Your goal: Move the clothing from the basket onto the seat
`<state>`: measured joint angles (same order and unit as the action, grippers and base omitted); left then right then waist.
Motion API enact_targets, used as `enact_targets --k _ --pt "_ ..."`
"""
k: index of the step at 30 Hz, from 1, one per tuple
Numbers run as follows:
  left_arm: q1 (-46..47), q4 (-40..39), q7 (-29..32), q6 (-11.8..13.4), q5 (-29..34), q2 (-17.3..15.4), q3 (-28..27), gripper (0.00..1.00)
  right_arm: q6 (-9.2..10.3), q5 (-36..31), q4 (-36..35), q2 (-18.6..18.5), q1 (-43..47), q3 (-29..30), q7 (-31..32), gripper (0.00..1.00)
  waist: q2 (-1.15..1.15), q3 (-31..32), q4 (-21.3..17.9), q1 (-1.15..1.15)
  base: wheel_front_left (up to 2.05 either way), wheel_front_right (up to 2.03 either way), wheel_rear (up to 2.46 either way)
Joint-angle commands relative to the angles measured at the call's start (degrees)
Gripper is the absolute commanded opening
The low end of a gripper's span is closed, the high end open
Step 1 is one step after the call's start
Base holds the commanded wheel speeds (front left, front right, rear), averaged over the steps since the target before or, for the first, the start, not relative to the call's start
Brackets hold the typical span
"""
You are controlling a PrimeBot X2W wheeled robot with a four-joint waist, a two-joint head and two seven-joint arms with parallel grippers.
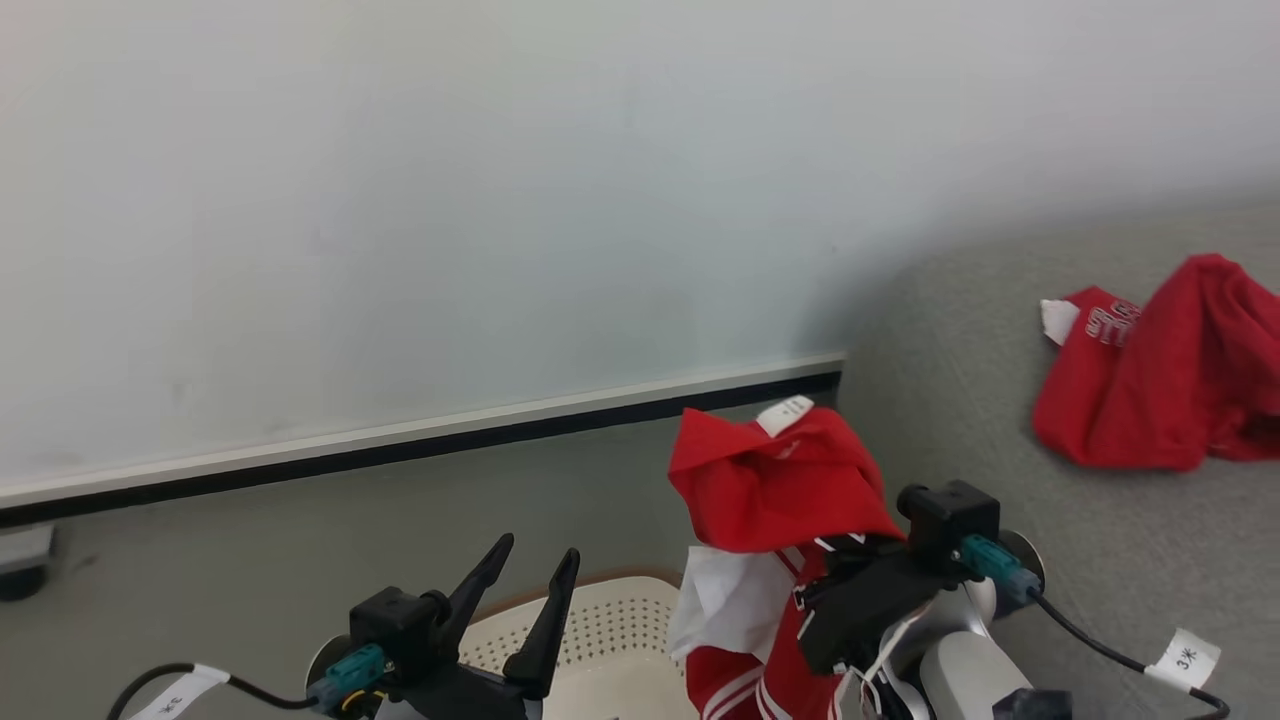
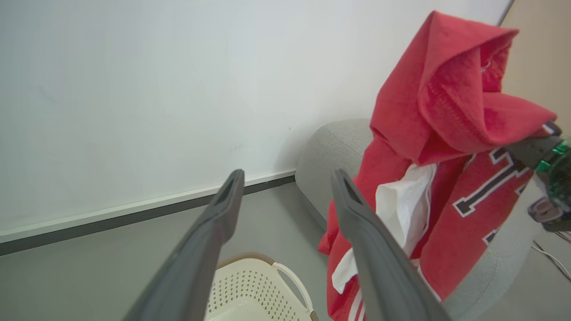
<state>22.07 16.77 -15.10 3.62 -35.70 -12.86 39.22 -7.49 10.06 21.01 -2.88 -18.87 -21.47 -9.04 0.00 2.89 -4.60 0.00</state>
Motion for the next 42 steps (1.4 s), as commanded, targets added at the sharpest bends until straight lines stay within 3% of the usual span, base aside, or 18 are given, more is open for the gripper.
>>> enact_targets --k 1,12,18,23,29,33,42 --pt "-1.25 -0.26 -0.13 -0.1 0.47 0.11 -0.52 1.0 0.0 0.31 -0.77 -0.01 -1.01 -0.49 0.05 0.0 0.0 -1.55 -3.86 0.0 0.0 0.0 0.0" --pt "-2.71 -3.65 -0.11 0.4 3.52 1.71 -4.66 1.0 0.0 0.39 -4.73 0.02 -4.15 -1.21 0.84 0.0 0.0 -7.14 -17.14 0.0 0.0 0.0 0.0" --pt "-2.78 -6.74 -0.12 0.21 6.06 -0.53 -6.43 1.0 -0.01 0.1 -7.31 0.06 -11.52 -1.02 1.24 0.0 0.0 -13.5 -23.96 0.0 0.0 0.0 0.0" --pt "-0.43 -9.54 0.54 0.81 8.07 -2.38 -6.52 1.0 0.0 -0.35 -9.05 0.09 -18.95 1.24 1.6 0.0 0.0 -19.76 -26.39 0.0 0.0 0.0 0.0" --pt "2.95 -16.97 6.91 0.9 11.4 -7.38 -5.51 1.0 0.0 0.49 -10.15 -2.34 -33.53 8.02 2.12 0.0 0.0 -31.46 -27.62 0.0 0.0 0.0 0.0" --pt "4.26 -22.76 10.71 0.63 13.22 -10.18 -4.56 1.0 0.0 2.27 -8.75 -6.87 -41.12 12.28 2.3 0.0 0.0 -37.28 -26.82 0.0 0.0 0.0 0.0" --pt "4.4 -35.13 16.95 2.16 16.82 -12.13 -1.91 1.0 0.0 4.69 -1.58 -17.45 -53.14 24.31 3.98 0.0 0.0 -45.17 -23.02 0.0 0.0 0.0 0.0"
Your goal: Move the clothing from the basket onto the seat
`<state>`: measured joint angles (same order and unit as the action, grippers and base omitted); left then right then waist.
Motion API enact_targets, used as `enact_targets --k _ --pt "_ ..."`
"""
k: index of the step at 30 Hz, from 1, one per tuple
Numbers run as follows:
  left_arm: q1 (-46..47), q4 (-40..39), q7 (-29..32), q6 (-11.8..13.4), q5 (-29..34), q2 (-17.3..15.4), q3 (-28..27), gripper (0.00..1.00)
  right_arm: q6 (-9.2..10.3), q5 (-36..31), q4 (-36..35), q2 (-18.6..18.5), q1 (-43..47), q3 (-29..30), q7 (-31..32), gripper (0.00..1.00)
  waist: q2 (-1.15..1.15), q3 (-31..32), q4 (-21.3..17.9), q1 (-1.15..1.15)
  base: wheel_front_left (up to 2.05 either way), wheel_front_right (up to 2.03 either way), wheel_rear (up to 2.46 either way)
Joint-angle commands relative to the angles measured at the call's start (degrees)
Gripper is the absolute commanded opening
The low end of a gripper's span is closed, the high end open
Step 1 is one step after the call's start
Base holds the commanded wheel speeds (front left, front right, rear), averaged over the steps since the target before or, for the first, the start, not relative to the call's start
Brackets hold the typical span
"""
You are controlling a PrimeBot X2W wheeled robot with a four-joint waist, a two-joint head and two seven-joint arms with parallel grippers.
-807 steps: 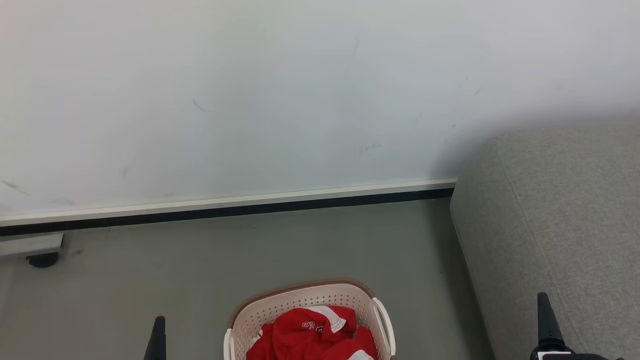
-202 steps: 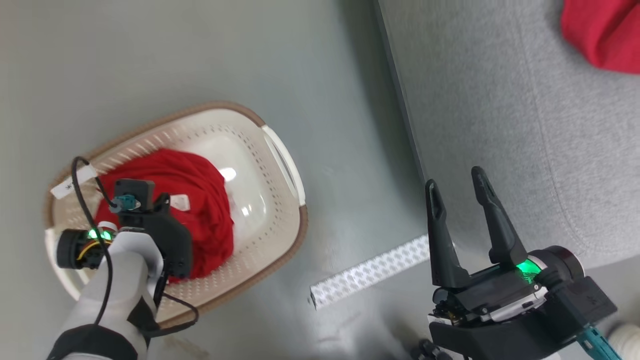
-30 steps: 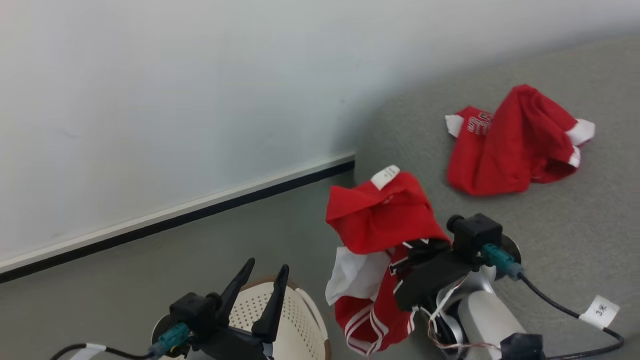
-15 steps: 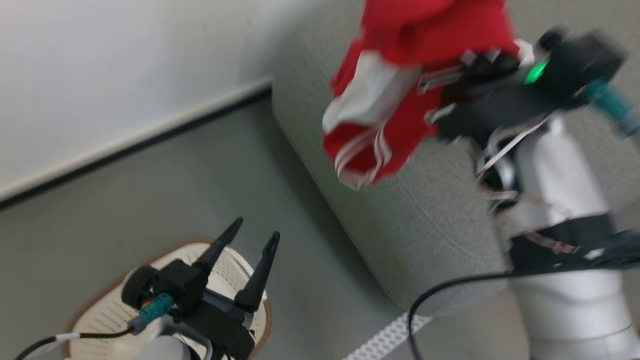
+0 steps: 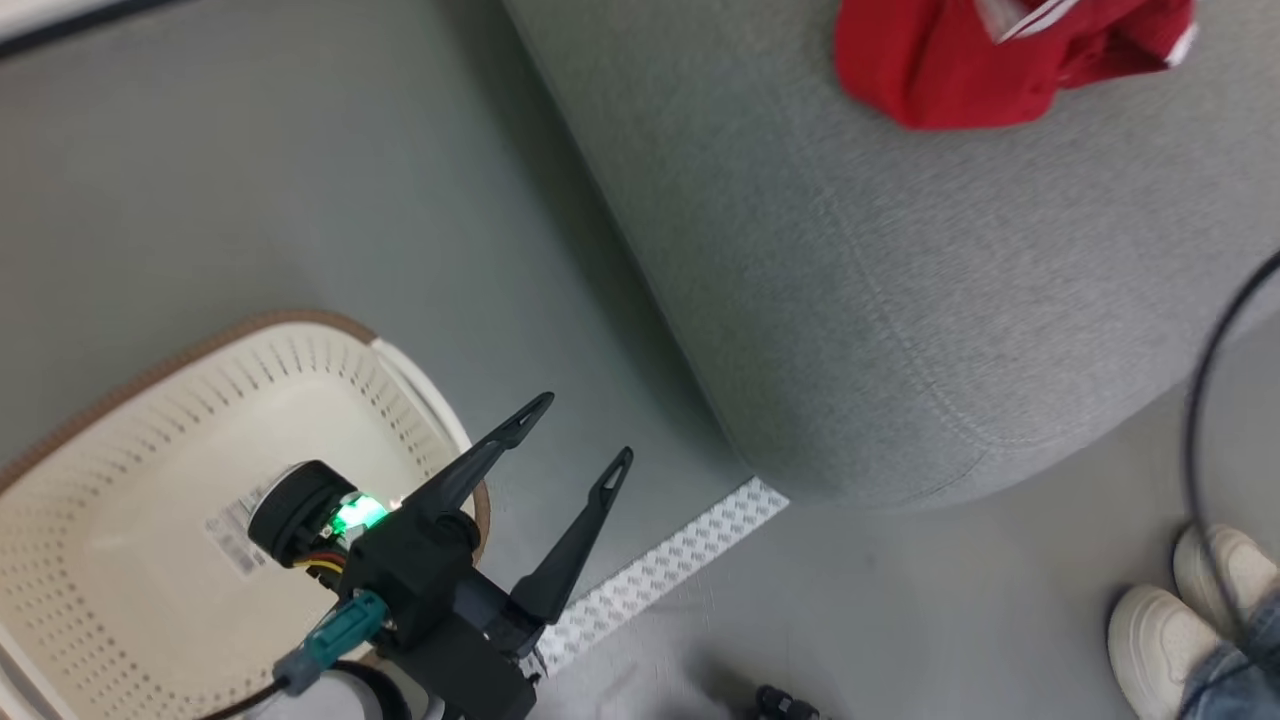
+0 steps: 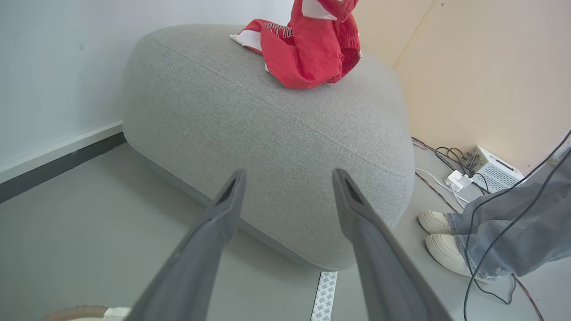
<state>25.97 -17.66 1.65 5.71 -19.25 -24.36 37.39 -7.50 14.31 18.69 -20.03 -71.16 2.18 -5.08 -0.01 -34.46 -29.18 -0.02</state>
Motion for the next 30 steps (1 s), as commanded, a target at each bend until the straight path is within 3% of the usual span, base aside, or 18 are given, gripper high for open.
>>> enact_targets --k 1,7,16,17,18,19,30 --pt "0.49 -1.94 0.79 0.35 0.85 -0.95 0.03 1.0 0.02 0.22 2.14 -1.49 -1.97 2.26 0.25 0.0 0.01 -8.77 1.84 0.02 0.0 0.0 0.0" --pt "-1.03 -7.3 2.16 0.82 2.94 -2.03 1.64 1.0 0.02 -2.74 16.88 -6.21 -3.88 11.35 -2.28 0.0 0.01 -12.33 4.61 0.02 0.0 0.0 0.0" --pt "-1.87 -10.95 3.5 1.71 3.94 -2.71 2.89 1.0 0.02 -3.7 28.65 -1.74 2.26 16.26 -6.93 0.0 0.01 -14.01 5.46 0.02 0.0 0.0 0.0" --pt "-1.75 -10.99 3.38 1.62 3.89 -2.65 2.92 1.0 0.02 -3.69 29.31 -1.19 2.51 16.4 -7.19 0.11 0.01 -13.93 5.46 0.02 0.0 0.0 0.0" --pt "-1.64 -10.78 3.15 1.43 3.84 -2.72 2.95 1.0 0.02 -4.48 29.87 -0.99 2.91 15.95 -7.21 0.41 0.01 -13.75 5.46 0.02 0.0 0.0 0.0" --pt "-1.63 -10.45 2.87 1.31 3.83 -2.78 3.03 1.0 0.02 -5.05 30.19 -0.89 3.25 15.62 -7.34 1.0 0.01 -13.51 5.49 0.02 0.0 0.0 0.0" --pt "-1.71 -4.69 -2.35 -0.6 1.37 -0.14 4.28 1.0 0.02 -10.8 30.56 -0.15 6.95 8.83 -8.49 1.0 0.01 -5.75 7.47 0.02 0.0 0.0 0.0"
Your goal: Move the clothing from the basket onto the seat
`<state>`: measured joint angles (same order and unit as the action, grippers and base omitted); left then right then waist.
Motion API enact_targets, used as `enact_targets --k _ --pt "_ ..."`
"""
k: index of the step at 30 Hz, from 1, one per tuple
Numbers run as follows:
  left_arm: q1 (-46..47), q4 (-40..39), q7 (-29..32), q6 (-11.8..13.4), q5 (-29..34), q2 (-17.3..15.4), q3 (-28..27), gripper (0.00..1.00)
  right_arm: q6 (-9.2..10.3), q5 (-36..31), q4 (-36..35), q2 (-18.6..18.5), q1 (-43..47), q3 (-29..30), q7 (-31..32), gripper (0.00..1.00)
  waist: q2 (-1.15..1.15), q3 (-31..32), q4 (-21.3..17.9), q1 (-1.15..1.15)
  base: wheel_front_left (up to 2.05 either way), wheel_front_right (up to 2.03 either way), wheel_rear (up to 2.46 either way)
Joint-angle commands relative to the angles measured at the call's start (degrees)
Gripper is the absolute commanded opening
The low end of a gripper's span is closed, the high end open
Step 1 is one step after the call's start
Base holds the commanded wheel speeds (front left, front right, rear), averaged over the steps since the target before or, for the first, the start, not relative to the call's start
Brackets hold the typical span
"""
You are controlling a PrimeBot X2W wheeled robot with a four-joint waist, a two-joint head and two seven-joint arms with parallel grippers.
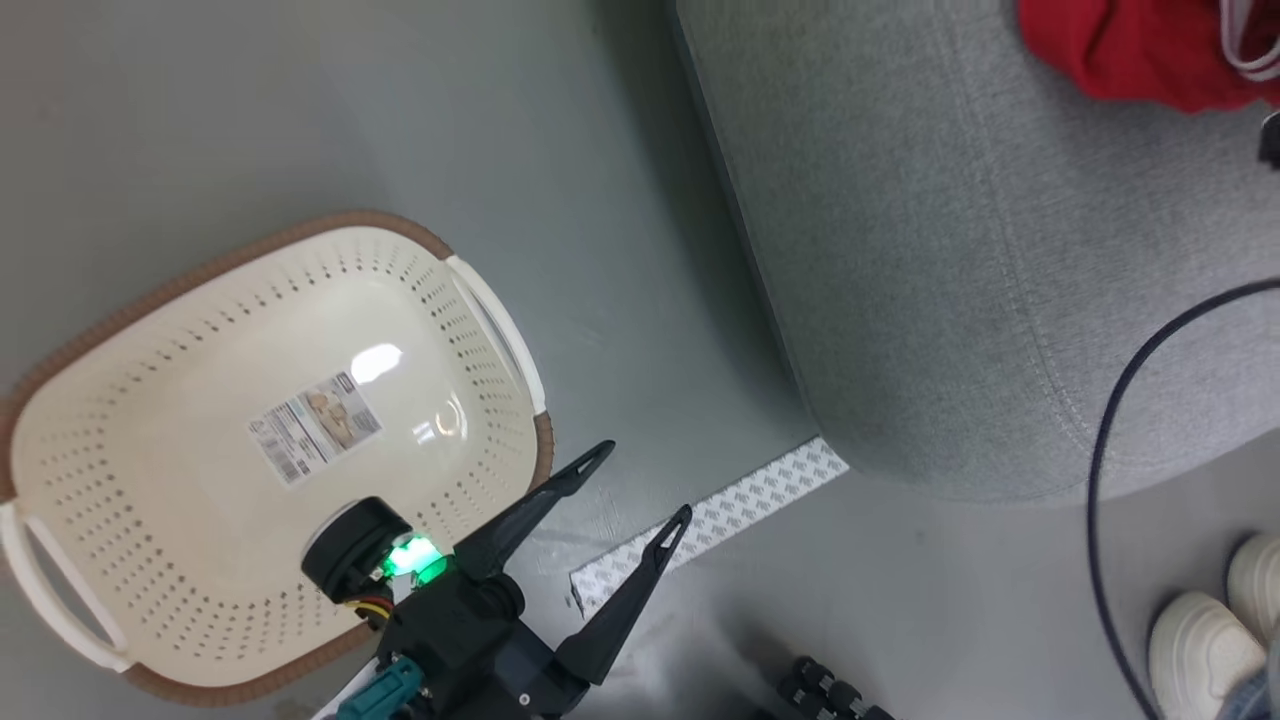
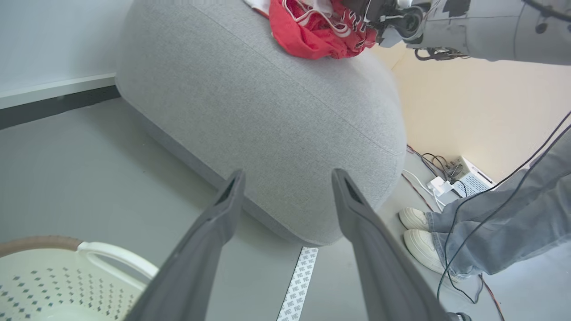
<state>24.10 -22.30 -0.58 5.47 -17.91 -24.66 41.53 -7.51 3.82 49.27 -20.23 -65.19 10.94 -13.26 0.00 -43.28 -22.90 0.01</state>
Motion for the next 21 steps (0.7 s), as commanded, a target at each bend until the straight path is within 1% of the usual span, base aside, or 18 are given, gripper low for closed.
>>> enact_targets --k 1,3,8,13,15,21 --pt "0.09 1.04 -0.86 -0.45 -0.42 0.55 0.26 1.0 0.04 -0.68 -0.3 0.05 1.75 -0.9 -0.43 1.0 0.0 4.41 1.59 -0.01 0.0 0.0 0.0" --pt "-0.62 3.1 -2.59 -0.74 -2.53 2.08 0.15 1.0 0.04 -1.1 -1.02 0.24 3.42 -2.83 -0.52 1.0 0.0 7.14 2.44 -0.01 0.0 0.0 0.0" --pt "-3.37 10.95 -7.81 -1.8 -6.51 5.18 0.52 1.0 0.04 -1.34 -2.37 0.22 9.13 -5.14 -0.63 1.0 0.0 16.12 4.57 -0.01 0.0 0.0 0.0" --pt "-6.44 18.39 -11.26 -0.61 -9.27 8.63 0.06 1.0 0.04 -0.64 -3.97 0.54 15.71 -6.29 0.95 1.0 0.0 24.57 6.82 -0.01 0.0 0.0 0.0" --pt "-7.85 20.47 -12.37 -0.44 -10.92 10.15 -0.66 1.0 0.04 0.0 -5.08 0.65 18.54 -7.07 1.57 1.0 0.0 27.52 7.81 -0.01 0.0 0.0 0.0" --pt "-12.77 25.17 -14.34 0.94 -13.52 12.92 -3.88 1.0 0.04 1.88 -10.11 -0.14 27.74 -9.71 2.42 1.0 0.0 35.28 11.25 -0.01 0.0 0.0 0.0"
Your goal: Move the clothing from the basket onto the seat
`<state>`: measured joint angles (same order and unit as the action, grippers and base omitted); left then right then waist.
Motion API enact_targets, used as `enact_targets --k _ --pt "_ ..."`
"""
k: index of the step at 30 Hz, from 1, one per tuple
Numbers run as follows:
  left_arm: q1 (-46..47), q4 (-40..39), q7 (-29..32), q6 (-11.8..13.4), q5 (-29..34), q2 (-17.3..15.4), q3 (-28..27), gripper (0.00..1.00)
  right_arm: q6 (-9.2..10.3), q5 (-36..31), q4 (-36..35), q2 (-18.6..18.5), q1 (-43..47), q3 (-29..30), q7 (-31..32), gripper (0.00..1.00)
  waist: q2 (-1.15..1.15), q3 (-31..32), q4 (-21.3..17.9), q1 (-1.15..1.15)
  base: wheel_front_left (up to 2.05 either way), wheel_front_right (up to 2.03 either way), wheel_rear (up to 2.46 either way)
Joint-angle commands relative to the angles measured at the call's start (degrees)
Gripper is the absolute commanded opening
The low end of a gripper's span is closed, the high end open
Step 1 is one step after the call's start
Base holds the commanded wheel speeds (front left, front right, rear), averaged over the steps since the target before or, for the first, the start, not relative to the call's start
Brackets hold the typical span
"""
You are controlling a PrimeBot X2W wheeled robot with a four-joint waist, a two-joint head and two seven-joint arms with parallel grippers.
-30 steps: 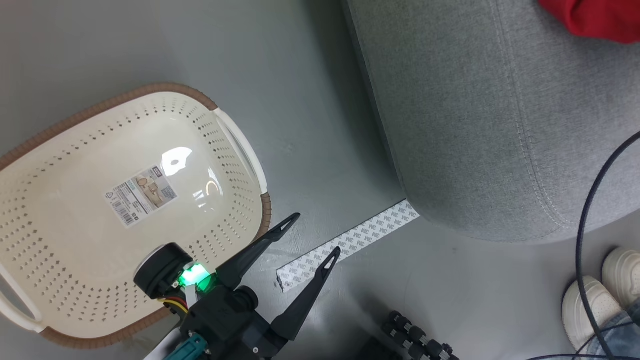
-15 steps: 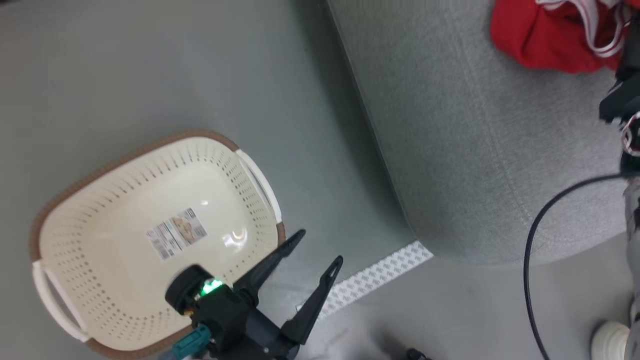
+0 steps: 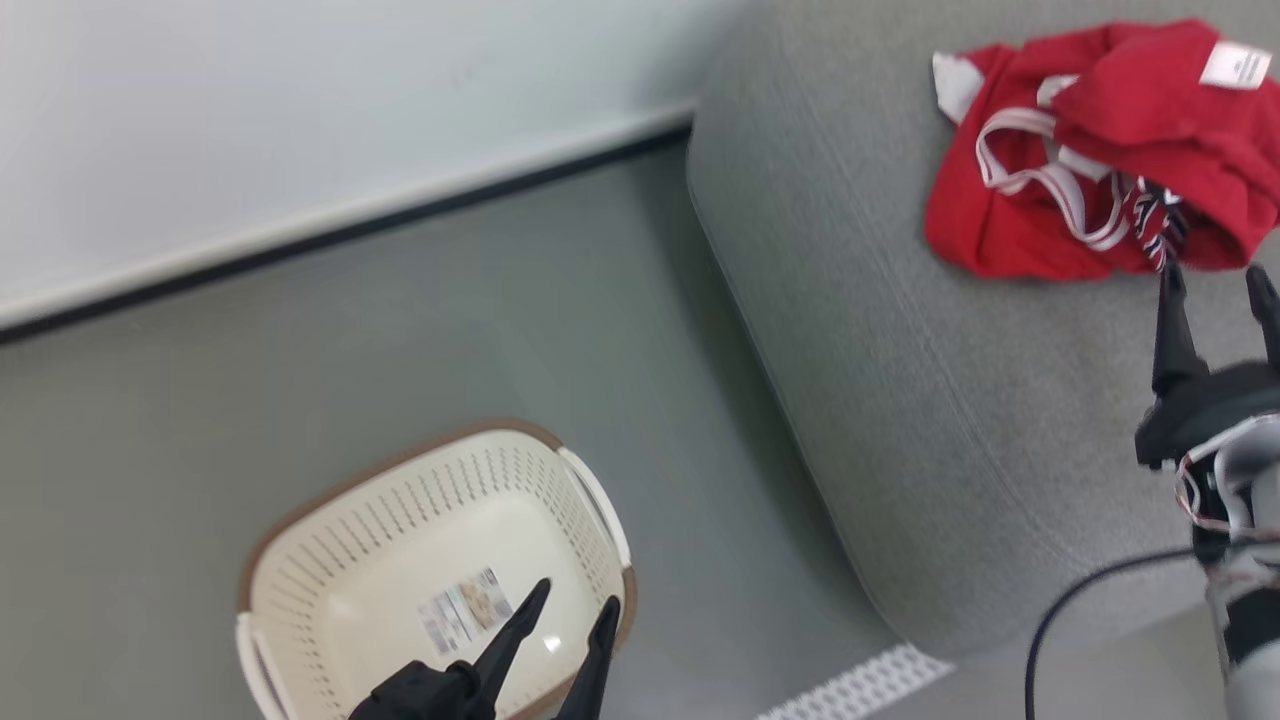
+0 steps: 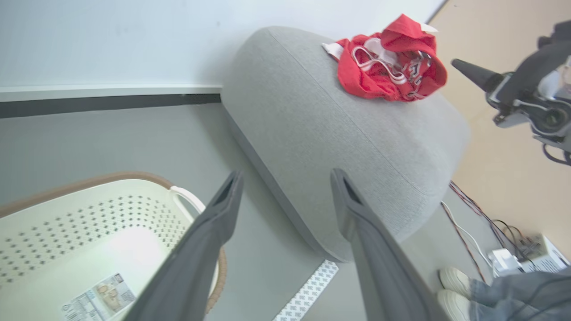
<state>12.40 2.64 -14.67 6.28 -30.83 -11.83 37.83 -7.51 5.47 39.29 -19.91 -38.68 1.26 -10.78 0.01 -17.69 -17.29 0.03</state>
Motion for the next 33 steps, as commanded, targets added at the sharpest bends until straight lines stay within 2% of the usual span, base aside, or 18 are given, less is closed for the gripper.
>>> enact_targets --k 1,5,7,15,19,21,27,33 --pt "-1.83 0.84 -0.41 0.48 -0.66 0.53 -0.88 1.0 0.04 0.79 -1.22 -0.4 3.04 0.21 -0.06 1.0 -0.01 10.86 6.51 -0.03 0.0 0.0 0.0" --pt "-4.56 1.61 -0.62 3.08 1.39 2.21 -5.59 1.0 0.04 1.18 -6.41 0.17 9.76 1.75 -0.02 1.0 -0.01 14.77 10.07 -0.03 0.0 0.0 0.0" --pt "-6.33 1.58 -0.57 4.03 2.12 2.98 -8.16 1.0 0.04 1.16 -9.67 1.66 13.52 2.87 0.3 1.0 -0.01 16.35 11.96 -0.03 0.0 0.0 0.0" --pt "-9.88 0.79 -0.61 5.03 4.25 4.87 -16.8 1.0 0.04 -1.26 -23.3 8.8 24.52 6.32 0.95 1.0 -0.01 19.34 16.68 -0.03 0.0 0.0 0.0" --pt "-10.93 1.11 -0.61 4.3 5.41 5.57 -21.63 1.0 0.04 -2.26 -30.68 14.7 30.21 8.0 0.69 1.0 -0.01 20.57 19.65 -0.03 0.0 0.0 0.0" --pt "-11.46 0.98 -0.61 3.66 5.97 5.93 -23.1 1.0 0.04 -2.67 -32.46 15.91 32.01 7.7 0.46 1.0 -0.01 20.99 20.56 -0.03 0.0 0.0 0.0" --pt "-12.08 1.93 -0.61 1.94 9.17 6.0 -27.89 1.0 0.02 -2.85 -34.66 16.98 36.56 3.13 0.95 1.0 -0.01 22.36 22.73 -0.03 0.0 0.0 0.0" --pt "-13.14 2.52 -0.62 0.08 13.04 6.34 -31.1 1.0 0.02 -2.97 -34.13 17.03 39.1 -1.2 0.9 1.0 -0.01 22.89 23.1 -0.03 0.0 0.0 0.0"
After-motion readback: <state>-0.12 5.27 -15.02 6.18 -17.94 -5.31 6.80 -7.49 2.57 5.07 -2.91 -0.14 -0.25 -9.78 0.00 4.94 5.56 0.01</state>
